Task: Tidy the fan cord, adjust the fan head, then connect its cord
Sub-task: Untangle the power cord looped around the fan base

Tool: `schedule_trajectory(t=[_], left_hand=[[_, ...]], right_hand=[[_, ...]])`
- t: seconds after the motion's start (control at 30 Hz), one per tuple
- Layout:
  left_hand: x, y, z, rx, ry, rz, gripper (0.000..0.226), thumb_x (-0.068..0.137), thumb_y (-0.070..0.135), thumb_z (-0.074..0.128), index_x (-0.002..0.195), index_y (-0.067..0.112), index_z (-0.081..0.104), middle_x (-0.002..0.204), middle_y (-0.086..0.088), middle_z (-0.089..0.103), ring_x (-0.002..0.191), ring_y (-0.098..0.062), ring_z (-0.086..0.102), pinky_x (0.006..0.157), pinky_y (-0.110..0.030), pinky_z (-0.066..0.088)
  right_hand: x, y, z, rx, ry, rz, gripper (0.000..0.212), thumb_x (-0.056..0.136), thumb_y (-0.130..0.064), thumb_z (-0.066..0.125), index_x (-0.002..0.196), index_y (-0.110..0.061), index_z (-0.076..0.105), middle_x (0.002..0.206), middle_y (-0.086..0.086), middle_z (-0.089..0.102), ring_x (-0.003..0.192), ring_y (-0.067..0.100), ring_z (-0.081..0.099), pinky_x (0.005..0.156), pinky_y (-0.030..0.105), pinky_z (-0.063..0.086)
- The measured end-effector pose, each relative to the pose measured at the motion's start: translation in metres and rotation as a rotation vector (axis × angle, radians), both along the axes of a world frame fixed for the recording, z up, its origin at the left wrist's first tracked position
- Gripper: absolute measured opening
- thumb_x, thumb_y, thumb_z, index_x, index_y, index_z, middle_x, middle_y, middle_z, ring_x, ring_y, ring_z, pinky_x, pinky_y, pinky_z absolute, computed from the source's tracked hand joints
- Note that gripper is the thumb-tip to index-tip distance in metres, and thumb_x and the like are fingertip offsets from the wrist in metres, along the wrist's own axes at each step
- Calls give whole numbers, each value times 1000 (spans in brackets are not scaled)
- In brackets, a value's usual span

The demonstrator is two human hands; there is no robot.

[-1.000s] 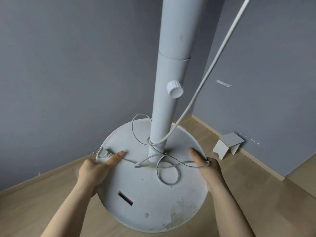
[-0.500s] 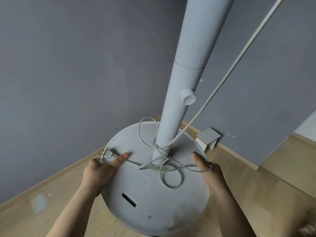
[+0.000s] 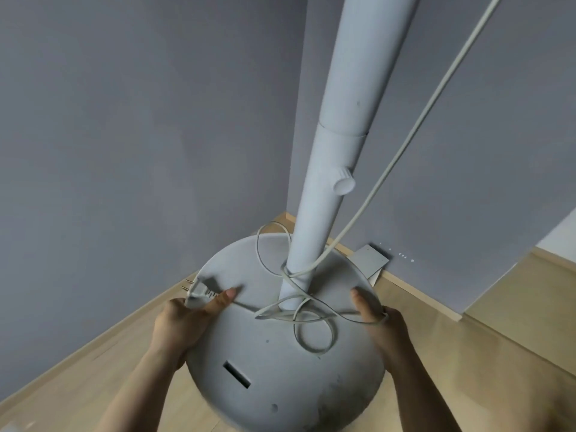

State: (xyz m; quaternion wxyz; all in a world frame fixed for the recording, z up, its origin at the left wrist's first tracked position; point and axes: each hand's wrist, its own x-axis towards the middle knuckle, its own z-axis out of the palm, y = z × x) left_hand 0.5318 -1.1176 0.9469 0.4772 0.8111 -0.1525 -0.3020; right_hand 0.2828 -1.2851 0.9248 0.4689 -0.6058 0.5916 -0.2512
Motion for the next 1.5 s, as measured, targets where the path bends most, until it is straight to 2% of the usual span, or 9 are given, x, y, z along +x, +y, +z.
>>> schedule_trajectory(t=[0.1, 0.23, 0.4, 0.63, 0.77, 0.9, 1.03, 1.37, 1.5], left_hand=[[10, -41, -4, 14, -23, 11, 66, 50, 68, 80, 82, 11, 72, 88, -5, 71, 87, -27, 65, 85, -42, 52], [20, -99, -5, 17, -42, 42, 62, 51, 65, 82, 81, 12, 73, 88, -5, 73, 87, -26, 66, 86, -43, 54], [26, -179, 0, 10, -49, 118, 86, 28, 78, 71, 77, 8, 73, 84, -6, 73, 84, -27, 68, 85, -46, 55], [34, -263, -8, 10, -30, 217, 69, 43, 68, 80, 74, 7, 73, 82, -8, 73, 81, -28, 68, 81, -45, 55], [55, -310, -18, 39, -26, 245, 67, 46, 68, 81, 73, 8, 72, 80, -8, 73, 80, -28, 67, 80, -45, 55], [85, -363, -24, 33, -26, 235, 73, 42, 72, 78, 76, 8, 73, 80, -7, 73, 80, -28, 68, 81, -45, 56], [122, -421, -20, 60, -64, 226, 63, 56, 65, 78, 77, 6, 71, 80, -10, 71, 80, -30, 65, 79, -43, 54], [178, -533, -18, 66, -77, 246, 55, 64, 57, 79, 73, 4, 68, 71, -9, 67, 70, -25, 62, 61, -35, 45], [191, -578, -27, 88, -50, 310, 61, 58, 60, 80, 74, 2, 70, 73, -13, 70, 71, -29, 66, 64, -39, 52]], right_hand=[[13, -43, 1, 46, 10, 4, 57, 88, -50, 55, 99, 5, 65, 73, 17, 63, 53, 16, 48, 53, 29, 39], [31, -111, 2, 43, -31, 40, 54, 86, -49, 59, 100, 2, 68, 84, 16, 67, 69, 22, 55, 73, 39, 47], [48, -207, 6, 46, 10, 68, 58, 82, -56, 60, 91, 0, 69, 79, 13, 63, 73, 26, 55, 69, 35, 40], [76, -312, -3, 87, 3, 117, 55, 78, -58, 64, 91, -4, 68, 77, 5, 63, 72, 20, 57, 71, 33, 44], [98, -364, -10, 82, 38, 163, 54, 81, -57, 62, 88, -3, 67, 68, 4, 58, 63, 16, 53, 56, 30, 39], [126, -414, -13, 62, 65, 184, 47, 81, -56, 61, 72, -11, 62, 59, 1, 51, 57, 17, 48, 52, 31, 34], [159, -466, -11, 28, 77, 137, 49, 81, -55, 62, 57, -14, 53, 53, 3, 49, 54, 22, 47, 53, 31, 33], [217, -579, -17, 32, 142, 156, 57, 82, -61, 57, 62, -8, 58, 62, 10, 58, 61, 25, 54, 60, 32, 40], [238, -635, -22, 45, 138, 210, 59, 80, -60, 60, 73, -2, 67, 67, 12, 63, 70, 30, 61, 63, 32, 42]])
